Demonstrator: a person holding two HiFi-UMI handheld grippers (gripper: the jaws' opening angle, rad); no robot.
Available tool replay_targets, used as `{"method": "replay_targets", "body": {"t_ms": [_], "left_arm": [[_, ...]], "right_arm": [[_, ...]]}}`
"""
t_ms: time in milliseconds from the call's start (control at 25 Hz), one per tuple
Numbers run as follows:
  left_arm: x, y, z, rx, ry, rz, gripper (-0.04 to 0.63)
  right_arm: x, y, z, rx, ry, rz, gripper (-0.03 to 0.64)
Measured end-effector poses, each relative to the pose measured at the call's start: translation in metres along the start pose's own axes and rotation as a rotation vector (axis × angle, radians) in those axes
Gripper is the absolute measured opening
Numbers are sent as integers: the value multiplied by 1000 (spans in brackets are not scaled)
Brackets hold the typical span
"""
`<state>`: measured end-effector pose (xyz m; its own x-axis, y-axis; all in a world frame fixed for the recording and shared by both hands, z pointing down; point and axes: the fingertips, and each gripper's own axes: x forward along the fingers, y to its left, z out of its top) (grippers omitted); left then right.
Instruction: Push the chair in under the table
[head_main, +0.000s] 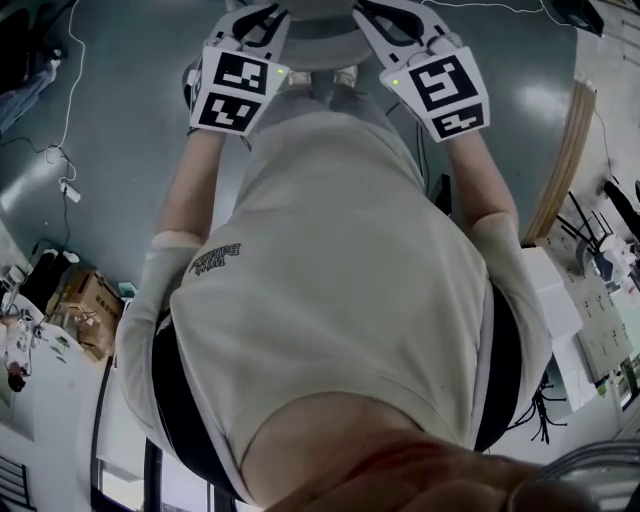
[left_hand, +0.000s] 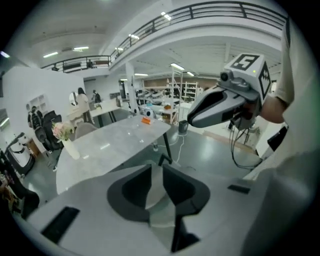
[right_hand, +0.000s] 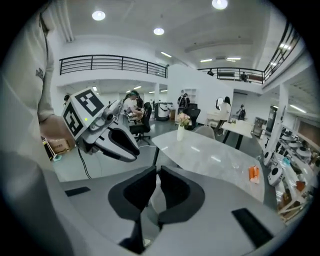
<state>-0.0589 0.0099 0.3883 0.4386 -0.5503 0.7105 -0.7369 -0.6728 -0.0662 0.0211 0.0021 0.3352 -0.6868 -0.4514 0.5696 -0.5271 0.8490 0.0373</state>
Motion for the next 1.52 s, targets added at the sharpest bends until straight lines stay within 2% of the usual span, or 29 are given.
{"method": "replay_targets", "body": {"t_ms": [40, 80, 120, 320, 480, 560, 680, 720, 880, 1080, 1240, 1520], "left_arm": [[9, -5, -8, 17, 43, -28, 70], [17, -11, -17, 44, 86, -54, 109], [26, -16, -25, 75, 125, -80, 120], [66, -47, -71, 179, 265, -238, 175], [94, -77, -111, 230, 331, -364, 223], [109, -85, -134, 329, 357, -393, 254], [130, -97, -176, 559, 440, -423, 272], [136, -103, -187, 593, 465, -448, 275], [152, -119, -221, 646, 517, -517, 278], [173, -128, -252, 623, 515, -569, 278], [180, -126, -279, 678, 574, -613, 278], [194, -126, -290, 675, 560, -657, 278]], "right_arm": [[6, 0, -13, 2, 36, 20, 20], [12, 2, -26, 5, 70, 39, 51], [18, 3, -38, 7, 100, 58, 103], [49, 25, -91, -20, 233, 162, 131], [72, 48, -135, -54, 332, 250, 173], [84, 58, -161, -78, 385, 284, 183], [96, 73, -198, -126, 461, 337, 224], [99, 77, -210, -142, 483, 352, 227], [112, 93, -245, -182, 552, 407, 255], [130, 106, -274, -263, 616, 424, 287], [139, 110, -295, -286, 665, 446, 291], [153, 107, -323, -348, 729, 483, 301]]}}
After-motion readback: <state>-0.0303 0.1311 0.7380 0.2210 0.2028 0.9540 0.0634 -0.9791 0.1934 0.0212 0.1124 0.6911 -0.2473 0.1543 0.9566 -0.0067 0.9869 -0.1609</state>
